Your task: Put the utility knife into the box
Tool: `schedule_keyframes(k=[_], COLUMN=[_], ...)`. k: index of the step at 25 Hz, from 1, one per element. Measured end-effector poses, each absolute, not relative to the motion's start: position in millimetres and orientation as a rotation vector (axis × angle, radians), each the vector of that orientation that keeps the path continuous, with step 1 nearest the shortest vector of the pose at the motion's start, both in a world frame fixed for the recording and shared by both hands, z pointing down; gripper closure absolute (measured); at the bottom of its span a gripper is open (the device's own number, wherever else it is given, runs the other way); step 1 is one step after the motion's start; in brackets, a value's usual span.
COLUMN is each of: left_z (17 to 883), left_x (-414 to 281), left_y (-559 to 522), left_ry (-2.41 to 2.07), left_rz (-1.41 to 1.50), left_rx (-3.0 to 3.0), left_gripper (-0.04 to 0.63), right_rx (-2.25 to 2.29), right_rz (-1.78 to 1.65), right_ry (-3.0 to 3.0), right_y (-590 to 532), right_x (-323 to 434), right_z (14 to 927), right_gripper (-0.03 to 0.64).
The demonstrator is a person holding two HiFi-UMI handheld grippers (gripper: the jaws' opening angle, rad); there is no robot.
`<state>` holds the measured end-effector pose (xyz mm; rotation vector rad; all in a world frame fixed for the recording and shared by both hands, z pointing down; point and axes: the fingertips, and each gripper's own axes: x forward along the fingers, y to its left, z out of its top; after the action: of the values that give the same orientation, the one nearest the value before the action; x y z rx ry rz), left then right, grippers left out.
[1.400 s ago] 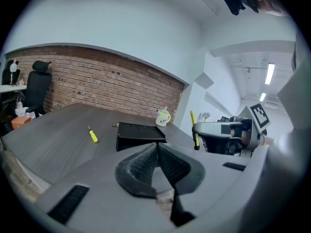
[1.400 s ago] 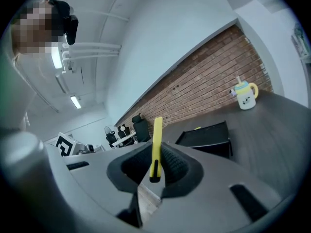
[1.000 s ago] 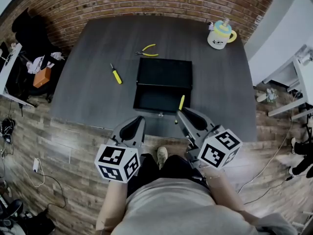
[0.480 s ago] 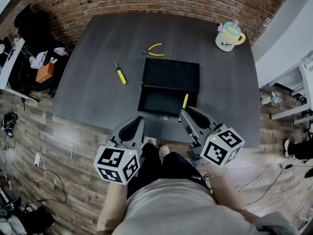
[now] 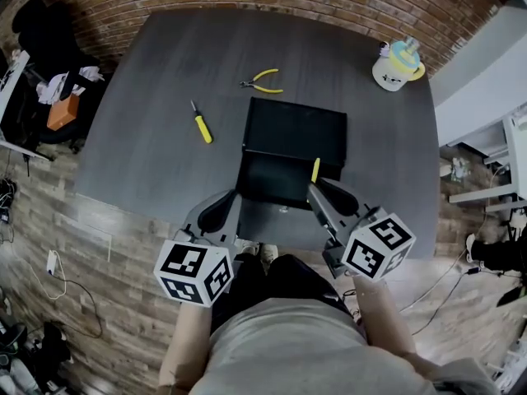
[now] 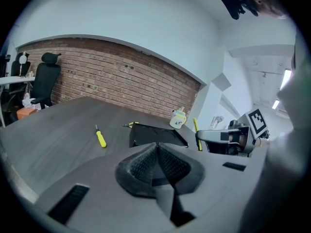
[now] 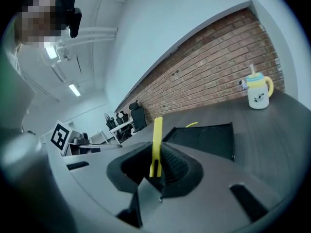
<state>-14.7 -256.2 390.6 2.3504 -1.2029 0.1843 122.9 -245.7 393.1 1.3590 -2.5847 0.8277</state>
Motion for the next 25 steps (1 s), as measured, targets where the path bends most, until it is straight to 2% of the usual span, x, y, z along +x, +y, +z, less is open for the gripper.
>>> schedule_keyframes(k=[11, 25], left_z=[413, 440], left_x=[-22, -39], left_y=[-287, -300], left_ry=[-1.151, -1.128], left_rz=[0.173, 0.165], left_rx=[2.300, 2.235], left_gripper=[0.568, 0.568], right_rx=[1.068, 0.662], right_rz=[0.536, 0.339], right_ry=[-2.421, -2.048], right_y=[-297, -287], right_x=[110, 92], right_z=[413, 488], right_gripper=[0.556, 0.555])
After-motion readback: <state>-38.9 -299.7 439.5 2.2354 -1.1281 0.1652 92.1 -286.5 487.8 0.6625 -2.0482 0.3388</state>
